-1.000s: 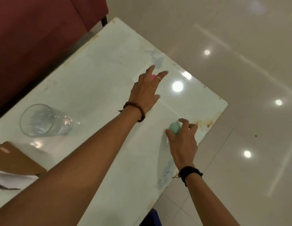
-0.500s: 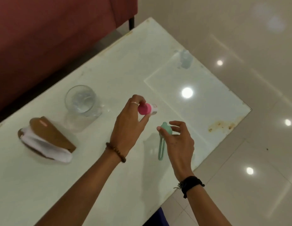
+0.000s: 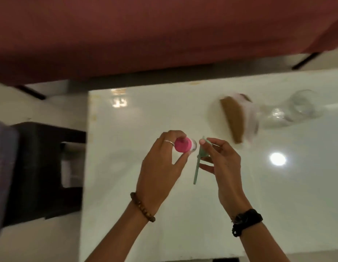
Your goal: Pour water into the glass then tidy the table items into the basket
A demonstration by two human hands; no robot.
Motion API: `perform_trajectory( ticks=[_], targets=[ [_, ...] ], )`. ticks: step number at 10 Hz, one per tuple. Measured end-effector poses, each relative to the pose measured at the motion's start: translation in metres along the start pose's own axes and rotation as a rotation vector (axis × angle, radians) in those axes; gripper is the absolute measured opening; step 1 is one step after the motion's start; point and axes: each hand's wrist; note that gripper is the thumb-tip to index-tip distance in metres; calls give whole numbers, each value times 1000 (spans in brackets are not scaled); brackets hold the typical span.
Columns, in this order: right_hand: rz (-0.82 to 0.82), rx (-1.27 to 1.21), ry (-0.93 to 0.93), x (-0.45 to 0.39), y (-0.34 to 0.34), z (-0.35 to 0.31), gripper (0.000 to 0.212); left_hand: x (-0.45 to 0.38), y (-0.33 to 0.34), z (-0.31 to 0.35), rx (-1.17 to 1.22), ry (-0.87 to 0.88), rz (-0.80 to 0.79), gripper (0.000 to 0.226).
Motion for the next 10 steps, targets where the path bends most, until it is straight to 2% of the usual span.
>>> perform_trajectory(
  ticks=[1, 2, 3, 4, 5, 6, 7, 8, 9, 10],
  targets=[
    [-169, 93, -42, 36, 103, 21, 14, 45, -86, -49, -50, -102, 163, 34],
    [-313, 181, -84, 73, 194, 44, 17, 95, -162, -93, -69, -206, 347, 32],
    [-397, 320, -216, 112, 280, 68, 20, 151, -232, -140, -181, -301, 517, 29],
    [-411, 440, -379, 142, 348, 88, 27, 198, -280, -177, -184, -442, 640, 31],
    [-427, 646, -480, 160, 400, 114, 30, 235, -307, -211, -176, -557, 624, 34],
    [-378, 1000, -662, 165, 431, 147, 31, 259, -312, -238, -163, -613, 533, 37],
    [-285, 1322, -823, 158, 440, 170, 51, 265, -306, -251, -53, -636, 513, 36],
    [-183, 1523, -968, 152, 443, 183, 55, 265, -300, -261, 2, -631, 465, 33],
    [-184, 1622, -1046, 152, 444, 182, 49, 261, -296, -266, -12, -602, 425, 35],
    [-288, 1551, -1041, 149, 441, 177, 40, 255, -289, -264, -139, -579, 401, 39]
  ],
)
Point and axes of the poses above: each hand's wrist, its own x-axis away from the middle knuckle, its own y-axis out of the palm, z = x × y, and after that the axes turned 13 degrees about y, right-handed
